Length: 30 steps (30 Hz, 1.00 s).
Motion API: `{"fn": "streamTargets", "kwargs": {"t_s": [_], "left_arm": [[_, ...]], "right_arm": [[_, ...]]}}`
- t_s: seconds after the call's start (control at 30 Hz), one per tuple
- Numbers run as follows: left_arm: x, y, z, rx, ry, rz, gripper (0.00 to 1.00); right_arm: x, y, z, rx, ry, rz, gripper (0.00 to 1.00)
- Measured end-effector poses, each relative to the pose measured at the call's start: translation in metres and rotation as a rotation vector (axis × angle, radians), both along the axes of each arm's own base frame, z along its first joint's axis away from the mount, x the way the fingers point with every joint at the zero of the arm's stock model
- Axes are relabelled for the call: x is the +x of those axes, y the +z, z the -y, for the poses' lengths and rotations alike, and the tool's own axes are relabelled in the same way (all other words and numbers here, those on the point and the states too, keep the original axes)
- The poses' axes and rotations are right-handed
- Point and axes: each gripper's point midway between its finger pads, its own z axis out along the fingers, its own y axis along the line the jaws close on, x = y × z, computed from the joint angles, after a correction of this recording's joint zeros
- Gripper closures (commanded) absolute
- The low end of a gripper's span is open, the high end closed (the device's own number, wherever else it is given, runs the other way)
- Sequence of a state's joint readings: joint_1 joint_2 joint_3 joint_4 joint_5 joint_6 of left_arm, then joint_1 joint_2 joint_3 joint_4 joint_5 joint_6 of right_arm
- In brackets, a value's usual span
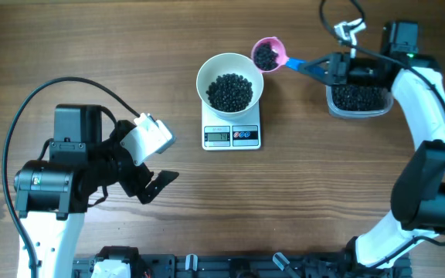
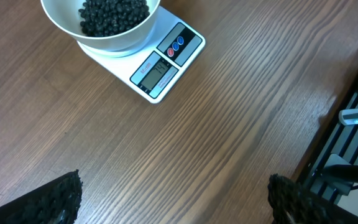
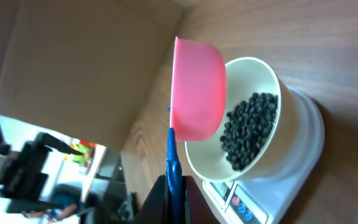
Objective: Scoop item into bowl and weigh 150g on scale
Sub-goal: 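Lift the filled scoop and carry it left over the white bowl, then tilt the scoop with the right gripper to pour beans into the bowl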
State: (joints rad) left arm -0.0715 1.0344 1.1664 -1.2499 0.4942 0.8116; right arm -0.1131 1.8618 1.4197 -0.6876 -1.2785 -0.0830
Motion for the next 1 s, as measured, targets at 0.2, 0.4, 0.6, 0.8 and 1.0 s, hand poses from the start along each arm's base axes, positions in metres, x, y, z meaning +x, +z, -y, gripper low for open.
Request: {"fn": "streamTargets", "kwargs": {"t_s": [0.2, 0.4, 0.6, 0.8, 1.0], "left_arm": [[0.0, 0.0, 0.0, 0.0, 0.0, 0.001, 0.0], [0.0, 0.0, 0.0, 0.0, 0.0, 0.001, 0.0], [0.0, 0.0, 0.0, 0.0, 0.0, 0.0, 0.0], [0.0, 0.0, 0.0, 0.0, 0.0, 0.001, 0.0], [0.0, 0.0, 0.0, 0.0, 0.0, 0.0, 0.0]], "right_arm": [[0.004, -0.005, -0.028, -0.071, 0.047, 0.084, 0.96], [0.012, -0.018, -0.047, -0.193, 0.061, 0.18, 0.96], [0.016, -0.03, -0.052, -0.304, 0.08, 0.269, 0.96], [0.021, -0.041, -0.051, -0.42, 0.113, 0.39, 0.95], [0.018, -0.047, -0.054, -0.467, 0.146, 0.431, 0.95]]}}
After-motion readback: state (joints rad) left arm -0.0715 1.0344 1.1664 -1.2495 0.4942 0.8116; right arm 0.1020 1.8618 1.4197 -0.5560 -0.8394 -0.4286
